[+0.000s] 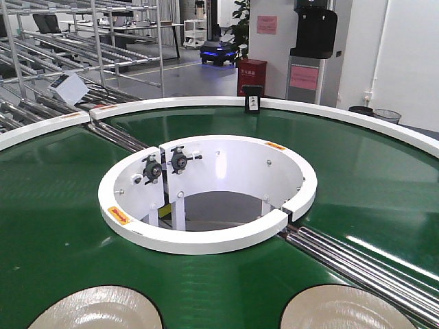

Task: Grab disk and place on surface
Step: 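Lower both grippers toward the cream plates on the green conveyor, then close left and right grippers on the rims of the two plates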

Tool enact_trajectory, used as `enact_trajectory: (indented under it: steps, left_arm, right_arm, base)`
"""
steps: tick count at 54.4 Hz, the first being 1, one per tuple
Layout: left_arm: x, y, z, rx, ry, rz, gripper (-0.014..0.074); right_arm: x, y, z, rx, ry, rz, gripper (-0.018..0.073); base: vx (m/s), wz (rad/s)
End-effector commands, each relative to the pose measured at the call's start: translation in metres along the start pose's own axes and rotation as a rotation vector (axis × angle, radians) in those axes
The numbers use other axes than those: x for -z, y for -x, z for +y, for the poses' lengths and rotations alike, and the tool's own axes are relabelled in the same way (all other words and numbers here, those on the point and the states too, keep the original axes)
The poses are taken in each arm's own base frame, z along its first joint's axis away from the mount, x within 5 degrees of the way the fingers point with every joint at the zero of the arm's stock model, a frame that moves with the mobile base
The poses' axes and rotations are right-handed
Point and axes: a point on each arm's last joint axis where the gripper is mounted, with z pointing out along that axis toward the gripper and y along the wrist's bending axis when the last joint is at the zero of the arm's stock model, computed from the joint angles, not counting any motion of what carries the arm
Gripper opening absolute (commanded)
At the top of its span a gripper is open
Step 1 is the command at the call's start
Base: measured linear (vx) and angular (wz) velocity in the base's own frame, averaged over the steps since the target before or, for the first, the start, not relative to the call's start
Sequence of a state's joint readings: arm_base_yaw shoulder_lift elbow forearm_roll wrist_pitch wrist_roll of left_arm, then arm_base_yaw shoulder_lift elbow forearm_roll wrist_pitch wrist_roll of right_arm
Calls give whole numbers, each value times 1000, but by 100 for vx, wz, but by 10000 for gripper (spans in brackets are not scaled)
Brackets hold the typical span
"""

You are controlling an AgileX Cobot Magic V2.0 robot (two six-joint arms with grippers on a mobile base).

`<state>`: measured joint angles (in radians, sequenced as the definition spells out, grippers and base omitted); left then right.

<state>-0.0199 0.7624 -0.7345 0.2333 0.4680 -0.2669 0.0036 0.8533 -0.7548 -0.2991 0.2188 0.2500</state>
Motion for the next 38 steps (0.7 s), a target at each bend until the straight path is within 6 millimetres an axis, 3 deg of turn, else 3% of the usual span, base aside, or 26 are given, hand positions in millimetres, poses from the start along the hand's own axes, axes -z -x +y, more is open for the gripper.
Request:
enact_trajectory:
  steps: [1, 7, 12, 27, 38]
  left_arm:
    - [-7, 13, -3, 3, -21, -59, 306]
    - [-25, 9, -5, -3, -18, 3, 428]
    - [-36, 4, -6, -7, -13, 55, 481]
    - [-78, -11, -9, 0, 4, 220, 484]
    - [-116, -11, -11, 8, 30, 344, 461]
  right_arm:
    - [5, 16, -1, 16, 2, -86, 343]
    - [5, 14, -1, 12, -3, -65, 451]
    - [4, 12, -2, 10, -7, -43, 506]
    - [4, 11, -2, 10, -9, -33, 516]
    - [4, 11, -2, 10, -9, -32, 516]
  base:
    - [0, 0]
    - [0, 0]
    - [0, 0]
    - [0, 0]
    - [0, 0]
